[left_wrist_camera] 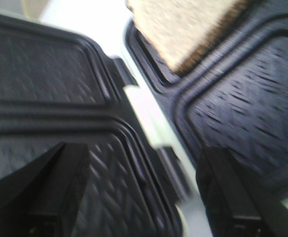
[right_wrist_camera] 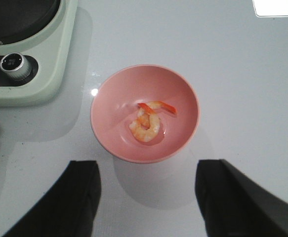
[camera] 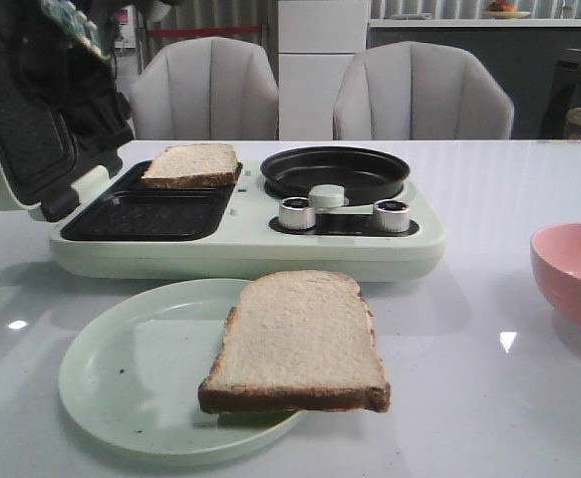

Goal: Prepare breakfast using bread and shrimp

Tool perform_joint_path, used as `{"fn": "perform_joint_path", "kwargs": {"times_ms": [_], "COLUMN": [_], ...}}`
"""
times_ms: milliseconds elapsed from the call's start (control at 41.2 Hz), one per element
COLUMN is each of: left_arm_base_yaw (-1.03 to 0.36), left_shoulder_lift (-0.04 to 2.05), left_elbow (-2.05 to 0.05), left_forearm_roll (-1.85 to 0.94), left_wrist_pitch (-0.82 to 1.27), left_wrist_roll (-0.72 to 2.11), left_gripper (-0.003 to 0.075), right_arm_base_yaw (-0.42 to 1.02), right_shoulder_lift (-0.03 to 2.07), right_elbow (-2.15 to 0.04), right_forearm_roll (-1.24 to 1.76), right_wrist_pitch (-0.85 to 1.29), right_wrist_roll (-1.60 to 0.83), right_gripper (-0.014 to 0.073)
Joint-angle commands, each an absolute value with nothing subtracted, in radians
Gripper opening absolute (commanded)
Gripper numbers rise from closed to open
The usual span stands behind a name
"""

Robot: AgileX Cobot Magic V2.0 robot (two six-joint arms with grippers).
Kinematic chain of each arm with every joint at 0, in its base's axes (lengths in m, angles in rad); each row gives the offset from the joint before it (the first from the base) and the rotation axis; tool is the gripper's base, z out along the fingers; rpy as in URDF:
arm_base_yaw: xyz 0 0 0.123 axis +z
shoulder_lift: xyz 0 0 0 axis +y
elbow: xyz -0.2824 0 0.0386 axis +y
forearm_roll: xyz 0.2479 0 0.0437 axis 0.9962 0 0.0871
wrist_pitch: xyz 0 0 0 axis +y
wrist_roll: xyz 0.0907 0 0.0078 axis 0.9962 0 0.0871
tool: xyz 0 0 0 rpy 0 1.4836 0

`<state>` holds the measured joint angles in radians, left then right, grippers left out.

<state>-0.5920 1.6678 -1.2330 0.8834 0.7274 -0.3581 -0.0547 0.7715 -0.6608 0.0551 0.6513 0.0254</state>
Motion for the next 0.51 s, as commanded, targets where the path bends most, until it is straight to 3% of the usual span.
{"fn": "perform_joint_path", "kwargs": {"times_ms": [0, 486], "left_arm_base_yaw": [-0.628, -0.696], "left_shoulder_lift": [1.542, 1.059], "left_elbow": [-1.26, -1.058], "left_forearm_roll": [0.737, 0.337], "left_wrist_pitch": [0.804, 0.873], "left_wrist_roll": [-0.274, -0.263], "left_gripper": [0.0511, 0.051], "right_arm_base_yaw": [-0.059, -0.059], "right_shoulder_lift": [0.773, 0.773], "right_elbow": [-0.693, -0.693], "right_forearm_roll": [0.05, 0.05], "right_wrist_pitch": [0.577, 0.577], "right_wrist_roll": [0.024, 0.024], "right_gripper": [0.0528, 0.0528]}}
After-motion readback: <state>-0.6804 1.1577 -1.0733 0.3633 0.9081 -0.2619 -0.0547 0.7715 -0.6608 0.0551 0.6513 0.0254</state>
